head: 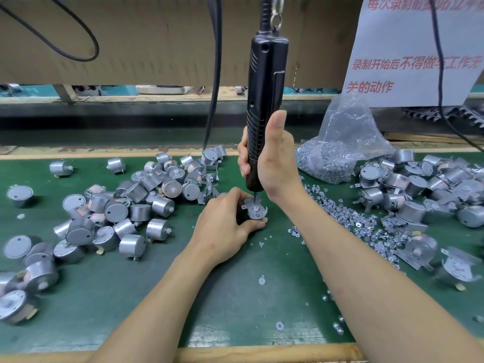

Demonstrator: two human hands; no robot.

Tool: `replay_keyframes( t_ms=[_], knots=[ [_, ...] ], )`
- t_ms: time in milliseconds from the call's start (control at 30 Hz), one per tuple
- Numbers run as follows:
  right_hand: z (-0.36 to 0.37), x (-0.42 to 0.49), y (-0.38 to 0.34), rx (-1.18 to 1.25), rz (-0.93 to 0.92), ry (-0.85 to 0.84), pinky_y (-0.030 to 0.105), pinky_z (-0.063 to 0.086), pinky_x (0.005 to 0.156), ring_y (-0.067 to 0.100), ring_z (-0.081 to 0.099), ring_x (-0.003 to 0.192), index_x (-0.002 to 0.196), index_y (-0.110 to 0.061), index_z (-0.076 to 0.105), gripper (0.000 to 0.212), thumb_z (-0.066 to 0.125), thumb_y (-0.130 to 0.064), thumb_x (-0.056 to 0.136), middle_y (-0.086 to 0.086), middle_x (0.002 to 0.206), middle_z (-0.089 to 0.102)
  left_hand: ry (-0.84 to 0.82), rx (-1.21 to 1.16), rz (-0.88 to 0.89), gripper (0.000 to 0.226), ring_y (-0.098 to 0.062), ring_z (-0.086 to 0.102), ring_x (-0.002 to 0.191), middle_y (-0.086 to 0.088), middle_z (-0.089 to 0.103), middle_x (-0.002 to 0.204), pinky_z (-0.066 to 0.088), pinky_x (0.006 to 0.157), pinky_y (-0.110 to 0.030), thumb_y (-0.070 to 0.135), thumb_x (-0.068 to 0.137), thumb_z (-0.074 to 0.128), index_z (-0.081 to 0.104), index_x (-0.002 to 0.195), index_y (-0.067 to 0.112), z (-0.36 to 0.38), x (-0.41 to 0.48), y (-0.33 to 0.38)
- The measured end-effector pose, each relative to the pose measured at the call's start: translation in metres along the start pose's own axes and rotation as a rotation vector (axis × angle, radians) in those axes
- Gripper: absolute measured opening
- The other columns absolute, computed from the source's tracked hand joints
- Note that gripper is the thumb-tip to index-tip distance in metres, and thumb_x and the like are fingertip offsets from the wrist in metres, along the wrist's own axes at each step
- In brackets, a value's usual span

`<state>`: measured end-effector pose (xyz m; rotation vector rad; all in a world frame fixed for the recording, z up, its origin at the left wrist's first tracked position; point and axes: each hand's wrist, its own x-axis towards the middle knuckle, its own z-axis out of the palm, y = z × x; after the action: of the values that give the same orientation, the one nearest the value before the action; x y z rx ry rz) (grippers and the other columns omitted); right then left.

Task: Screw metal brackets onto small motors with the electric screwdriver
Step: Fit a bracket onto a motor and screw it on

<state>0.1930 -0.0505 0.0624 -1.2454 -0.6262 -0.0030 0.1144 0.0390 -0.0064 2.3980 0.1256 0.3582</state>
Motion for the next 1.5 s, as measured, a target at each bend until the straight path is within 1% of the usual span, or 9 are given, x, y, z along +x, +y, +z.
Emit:
replay_keyframes(
  t_ms=[233,500,667,967,1067,1200,1300,1400,1500],
  knots=[
    [0.002,-0.001,0.001,-0.025,-0.001,-0.006,0.029,0.042,0.046,0.02,0.047,0.042,0.066,-0.011,0.053,0.087,0.036,-0.096,0.071,0.002,0.053,0.053,0.01,0.005,0.001,0.045,-0.019,0.06,0.104,0.004,0.068,0.106,0.049,0.087,-0.041,0.045,0.076,0.08,0.059,0.109,0.023,0.002,0.0,-0.001],
    [0.005,-0.004,0.001,-0.046,-0.032,0.086,0.028,0.043,0.047,0.019,0.049,0.045,0.071,0.007,0.045,0.102,0.038,-0.095,0.07,0.005,0.055,0.051,0.027,0.01,0.016,0.044,-0.019,0.061,0.103,0.005,0.069,0.104,0.049,0.085,-0.041,0.043,0.076,0.08,0.059,0.108,0.021,0.003,-0.001,0.0],
    [0.007,-0.007,0.002,-0.044,-0.038,0.166,0.025,0.044,0.048,0.016,0.049,0.046,0.072,-0.004,0.05,0.091,0.04,-0.094,0.068,0.0,0.055,0.052,0.032,0.017,0.028,0.042,-0.018,0.061,0.101,0.007,0.069,0.102,0.049,0.083,-0.041,0.043,0.077,0.08,0.059,0.107,0.021,0.002,-0.002,0.001],
    [-0.011,-0.002,-0.005,0.041,-0.066,-0.049,0.03,0.044,0.05,0.019,0.049,0.046,0.077,-0.009,0.054,0.091,0.035,-0.097,0.063,0.001,0.059,0.054,0.016,0.009,0.03,0.041,-0.013,0.06,0.101,0.015,0.068,0.102,0.049,0.085,-0.038,0.045,0.077,0.079,0.059,0.108,0.027,0.004,-0.001,-0.001],
    [-0.017,0.001,-0.012,0.041,-0.089,-0.04,0.028,0.044,0.05,0.019,0.049,0.046,0.077,-0.009,0.055,0.089,0.034,-0.094,0.065,0.004,0.06,0.054,0.014,-0.015,0.052,0.039,-0.011,0.061,0.1,0.017,0.067,0.1,0.05,0.085,-0.039,0.044,0.078,0.079,0.06,0.107,0.028,0.004,-0.002,-0.003],
    [-0.026,0.003,-0.012,-0.103,-0.095,0.078,0.033,0.048,0.055,0.018,0.053,0.053,0.083,-0.001,0.056,0.08,0.04,-0.079,0.077,0.002,0.063,0.057,-0.001,-0.003,0.117,0.039,-0.007,0.058,0.101,0.024,0.061,0.098,0.048,0.088,-0.035,0.04,0.078,0.079,0.059,0.11,0.03,0.004,-0.001,-0.006],
    [-0.035,0.0,-0.008,-0.311,-0.072,0.144,0.039,0.051,0.066,0.017,0.06,0.062,0.087,-0.005,0.056,0.051,0.051,-0.054,0.1,0.003,0.069,0.063,0.006,0.014,0.173,0.038,-0.003,0.054,0.097,0.033,0.053,0.093,0.043,0.084,-0.022,0.038,0.078,0.08,0.057,0.109,0.034,0.005,-0.002,-0.007],
    [-0.045,-0.006,-0.009,-0.562,0.007,0.139,0.044,0.052,0.072,0.025,0.063,0.075,0.091,-0.01,0.06,0.04,0.06,-0.049,0.1,0.01,0.08,0.068,0.034,0.003,0.221,0.039,0.0,0.051,0.095,0.037,0.053,0.094,0.036,0.08,-0.01,0.036,0.078,0.081,0.057,0.108,0.038,0.004,-0.004,-0.006],
    [-0.057,-0.023,-0.017,-0.74,0.109,0.13,0.034,0.054,0.079,0.01,0.066,0.082,0.102,-0.022,0.069,0.023,0.065,-0.045,0.097,-0.008,0.088,0.071,0.084,-0.053,0.266,0.039,0.001,0.054,0.097,0.032,0.06,0.101,0.037,0.082,-0.01,0.033,0.077,0.083,0.06,0.108,0.037,0.003,-0.007,-0.003]
  ],
)
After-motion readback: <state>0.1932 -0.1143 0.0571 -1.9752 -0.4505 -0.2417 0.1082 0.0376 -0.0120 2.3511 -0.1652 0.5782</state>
